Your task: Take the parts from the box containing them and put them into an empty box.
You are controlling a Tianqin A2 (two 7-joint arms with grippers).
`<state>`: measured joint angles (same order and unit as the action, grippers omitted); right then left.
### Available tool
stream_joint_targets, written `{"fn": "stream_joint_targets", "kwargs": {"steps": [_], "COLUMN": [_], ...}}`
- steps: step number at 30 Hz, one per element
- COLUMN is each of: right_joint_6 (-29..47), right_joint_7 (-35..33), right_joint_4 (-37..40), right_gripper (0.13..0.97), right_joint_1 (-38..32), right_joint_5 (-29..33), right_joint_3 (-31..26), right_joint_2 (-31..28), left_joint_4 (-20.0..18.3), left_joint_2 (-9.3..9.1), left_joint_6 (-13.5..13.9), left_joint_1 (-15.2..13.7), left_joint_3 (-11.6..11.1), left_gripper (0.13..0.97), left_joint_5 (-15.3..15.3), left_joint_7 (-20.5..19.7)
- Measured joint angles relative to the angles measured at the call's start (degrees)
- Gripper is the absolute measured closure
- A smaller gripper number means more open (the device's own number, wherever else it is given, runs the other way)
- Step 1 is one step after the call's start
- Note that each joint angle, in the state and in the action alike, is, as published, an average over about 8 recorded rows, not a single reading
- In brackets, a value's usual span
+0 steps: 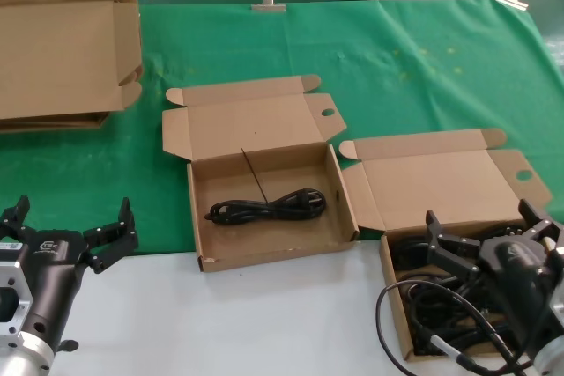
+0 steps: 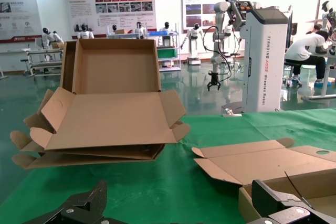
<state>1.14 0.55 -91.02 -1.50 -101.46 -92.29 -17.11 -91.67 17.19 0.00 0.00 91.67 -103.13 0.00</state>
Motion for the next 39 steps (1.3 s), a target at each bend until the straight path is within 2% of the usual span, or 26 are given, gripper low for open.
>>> {"fn": "stream_joint_targets", "kwargs": {"steps": [39], "right_joint_6": [0.0], "right_joint_7": [0.0], "right_joint_4": [0.0], "right_gripper": [0.129], "right_joint_1": [0.0], "right_joint_5": [0.0], "right_joint_3": [0.0], "right_joint_2": [0.0], "left_joint_4": [0.0], "left_joint_2": [0.0], "left_joint_6": [0.0], "left_joint_1": [0.0], "left_joint_3": [0.0], "left_gripper": [0.132], "left_joint_5": [0.0], "left_joint_7": [0.0]}}
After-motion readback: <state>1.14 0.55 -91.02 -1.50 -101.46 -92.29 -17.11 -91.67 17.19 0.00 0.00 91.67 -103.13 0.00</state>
